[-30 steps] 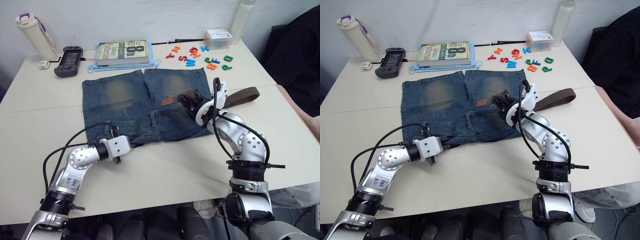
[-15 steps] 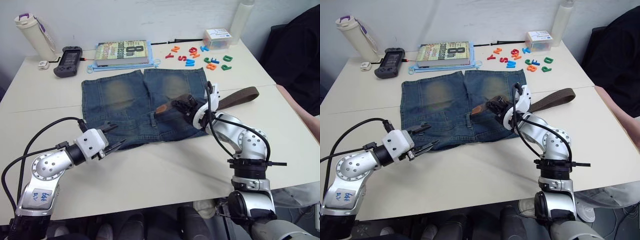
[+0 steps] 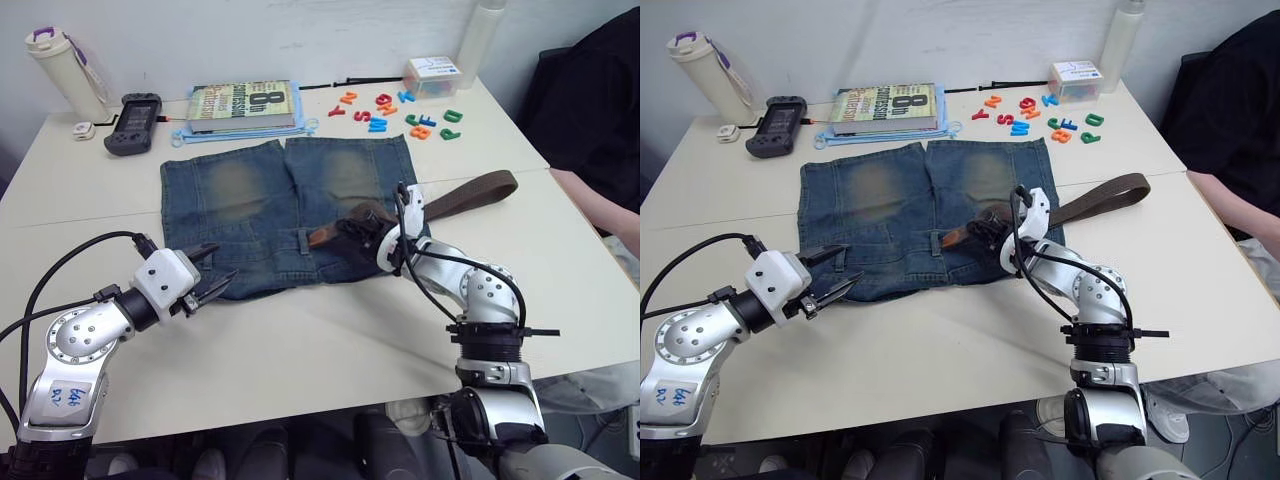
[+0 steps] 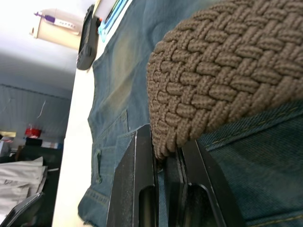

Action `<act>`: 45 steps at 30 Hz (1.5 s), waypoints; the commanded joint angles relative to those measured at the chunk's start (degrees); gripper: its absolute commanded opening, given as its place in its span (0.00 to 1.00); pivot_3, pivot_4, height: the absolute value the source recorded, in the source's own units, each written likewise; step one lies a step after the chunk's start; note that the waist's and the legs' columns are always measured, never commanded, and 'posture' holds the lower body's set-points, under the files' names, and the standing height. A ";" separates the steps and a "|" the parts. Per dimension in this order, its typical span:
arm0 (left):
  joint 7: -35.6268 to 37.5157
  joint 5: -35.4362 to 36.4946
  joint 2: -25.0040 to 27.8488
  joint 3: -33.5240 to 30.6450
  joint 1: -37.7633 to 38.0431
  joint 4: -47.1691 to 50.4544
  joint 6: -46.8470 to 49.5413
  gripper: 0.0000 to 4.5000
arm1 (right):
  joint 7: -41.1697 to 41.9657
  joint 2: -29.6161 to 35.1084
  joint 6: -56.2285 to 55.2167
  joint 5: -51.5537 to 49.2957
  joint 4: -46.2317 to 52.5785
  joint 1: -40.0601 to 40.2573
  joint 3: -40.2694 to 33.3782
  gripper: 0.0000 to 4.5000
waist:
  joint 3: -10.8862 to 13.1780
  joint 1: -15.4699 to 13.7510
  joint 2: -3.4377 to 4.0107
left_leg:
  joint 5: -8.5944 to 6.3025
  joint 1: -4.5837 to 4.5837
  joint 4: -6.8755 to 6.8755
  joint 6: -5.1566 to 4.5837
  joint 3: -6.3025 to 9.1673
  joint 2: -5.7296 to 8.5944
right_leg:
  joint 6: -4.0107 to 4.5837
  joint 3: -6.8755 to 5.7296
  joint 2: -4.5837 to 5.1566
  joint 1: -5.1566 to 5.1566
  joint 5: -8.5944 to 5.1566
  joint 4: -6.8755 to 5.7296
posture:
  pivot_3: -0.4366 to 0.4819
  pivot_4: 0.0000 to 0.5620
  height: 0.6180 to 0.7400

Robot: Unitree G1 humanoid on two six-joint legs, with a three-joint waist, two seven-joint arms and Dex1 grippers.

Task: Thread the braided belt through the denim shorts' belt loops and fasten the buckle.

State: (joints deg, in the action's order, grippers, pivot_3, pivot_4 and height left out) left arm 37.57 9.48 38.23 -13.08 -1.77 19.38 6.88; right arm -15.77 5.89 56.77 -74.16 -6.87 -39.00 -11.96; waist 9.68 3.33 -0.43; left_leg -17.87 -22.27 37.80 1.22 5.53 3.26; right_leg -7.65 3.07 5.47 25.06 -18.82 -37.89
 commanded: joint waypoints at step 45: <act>-0.51 -1.08 -0.76 2.32 -1.78 -1.69 -4.56 0.63 | 8.01 -14.33 3.72 12.97 -11.59 -3.28 -0.50 0.34 | -0.02 1.52 -0.02 | 0.13 0.13 -0.33 0.22 -0.03 -0.04 | 0.03 0.05 -0.02 0.11 0.02 -0.03 | 0.48 0.27 1.00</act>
State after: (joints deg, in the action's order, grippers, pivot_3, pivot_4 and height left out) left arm 37.09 8.54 37.11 -10.57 -3.46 17.13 3.05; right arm -6.87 -7.76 60.07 -62.86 -18.45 -42.21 -12.48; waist 9.65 4.85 -0.45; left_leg -17.74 -22.14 37.47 1.44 5.50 3.22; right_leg -7.63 3.11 5.44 25.17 -18.80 -37.92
